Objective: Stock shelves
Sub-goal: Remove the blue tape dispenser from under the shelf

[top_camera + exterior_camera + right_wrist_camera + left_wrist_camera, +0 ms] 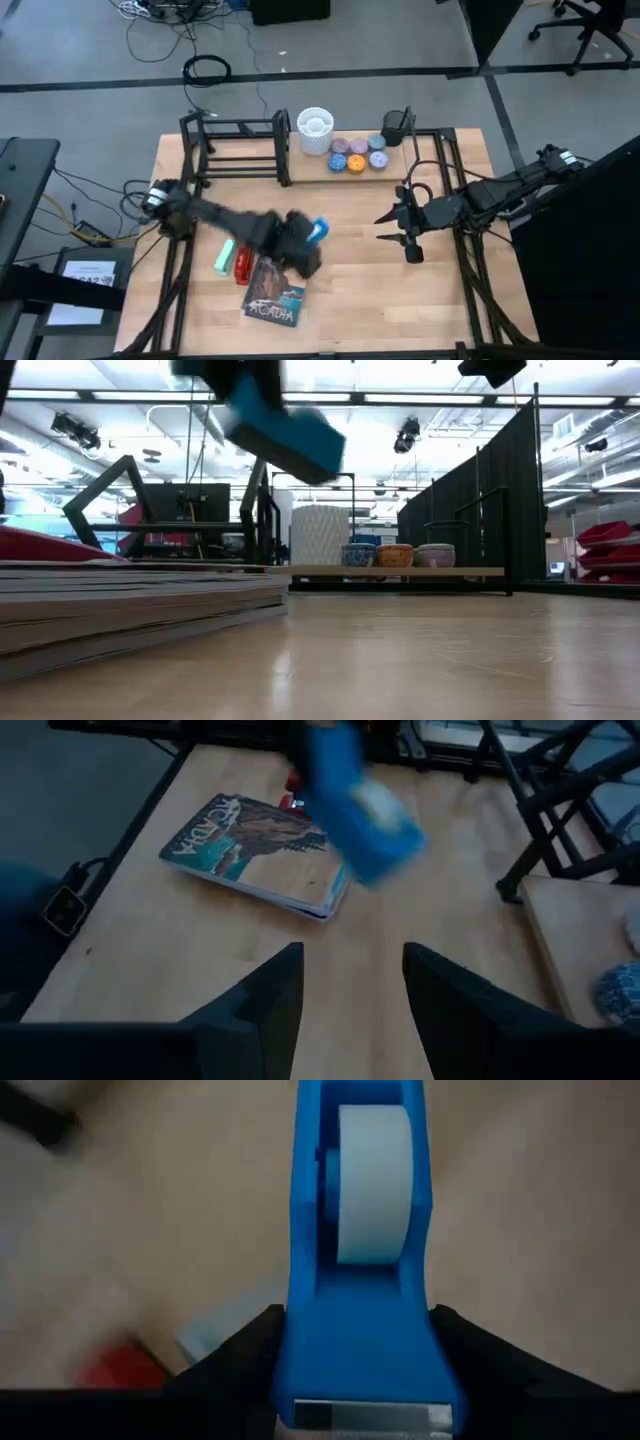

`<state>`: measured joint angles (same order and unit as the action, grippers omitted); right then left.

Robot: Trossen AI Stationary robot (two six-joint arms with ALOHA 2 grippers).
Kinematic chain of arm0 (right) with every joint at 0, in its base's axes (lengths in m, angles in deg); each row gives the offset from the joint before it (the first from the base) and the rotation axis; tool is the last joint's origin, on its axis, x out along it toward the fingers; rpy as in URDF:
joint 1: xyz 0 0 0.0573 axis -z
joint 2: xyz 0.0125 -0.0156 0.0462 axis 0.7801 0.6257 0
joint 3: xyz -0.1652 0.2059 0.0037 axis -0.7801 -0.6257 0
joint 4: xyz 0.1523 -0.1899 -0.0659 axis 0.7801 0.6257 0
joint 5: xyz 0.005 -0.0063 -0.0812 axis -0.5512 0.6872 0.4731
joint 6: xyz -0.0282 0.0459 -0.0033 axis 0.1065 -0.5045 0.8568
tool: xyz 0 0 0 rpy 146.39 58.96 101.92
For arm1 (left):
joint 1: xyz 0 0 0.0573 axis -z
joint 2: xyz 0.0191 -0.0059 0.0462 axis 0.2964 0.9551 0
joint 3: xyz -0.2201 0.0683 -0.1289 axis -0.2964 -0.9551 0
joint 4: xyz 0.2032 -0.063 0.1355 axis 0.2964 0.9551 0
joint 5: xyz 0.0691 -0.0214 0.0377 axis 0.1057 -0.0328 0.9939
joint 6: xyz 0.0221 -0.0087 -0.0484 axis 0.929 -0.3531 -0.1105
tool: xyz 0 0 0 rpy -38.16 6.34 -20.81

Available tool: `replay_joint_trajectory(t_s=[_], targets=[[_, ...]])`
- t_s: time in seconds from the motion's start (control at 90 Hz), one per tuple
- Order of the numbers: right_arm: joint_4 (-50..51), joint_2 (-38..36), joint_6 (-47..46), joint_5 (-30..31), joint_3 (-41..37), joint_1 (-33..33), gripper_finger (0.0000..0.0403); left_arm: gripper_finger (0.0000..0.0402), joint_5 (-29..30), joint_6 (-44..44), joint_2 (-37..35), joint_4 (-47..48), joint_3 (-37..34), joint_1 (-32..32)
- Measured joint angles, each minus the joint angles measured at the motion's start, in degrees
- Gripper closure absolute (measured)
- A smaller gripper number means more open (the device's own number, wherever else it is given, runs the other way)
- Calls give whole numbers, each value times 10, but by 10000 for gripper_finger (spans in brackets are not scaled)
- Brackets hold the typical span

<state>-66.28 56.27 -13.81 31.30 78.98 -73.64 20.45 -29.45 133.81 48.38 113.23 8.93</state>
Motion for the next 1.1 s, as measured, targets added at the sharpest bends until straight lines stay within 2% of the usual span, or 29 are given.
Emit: replay_joint_trajectory(t_s=[0.078, 0.178, 0.344, 0.456, 0.533, 0.656, 0.811, 1.044, 1.1], targets=[[-21, 0, 23, 0, 0, 6, 259, 221, -58, -70, 0, 10, -1, 63], [-53, 0, 42, 1, 0, 13, 259, 221, -103, -184, 2, -3, -9, 140], [-99, 0, 48, 1, 0, 21, 259, 221, -123, -384, 3, 13, -35, 247], [-116, 0, 48, 1, 0, 21, 259, 221, -132, -521, 3, 52, -67, 308], [-119, 0, 43, 1, 0, 21, 259, 221, -140, -604, 3, 42, -99, 342], [-121, 0, 27, 0, 0, 21, 259, 221, -216, -625, 7, 6, -154, 361], [-132, 0, 19, 0, 0, 24, 259, 221, -251, -644, 17, -7, -224, 367], [-145, 0, 9, 4, 0, 31, 259, 220, -231, -648, 22, -6, -271, 358], [-147, 0, 6, 5, 0, 33, 259, 199, -225, -640, 22, -7, -272, 358]])
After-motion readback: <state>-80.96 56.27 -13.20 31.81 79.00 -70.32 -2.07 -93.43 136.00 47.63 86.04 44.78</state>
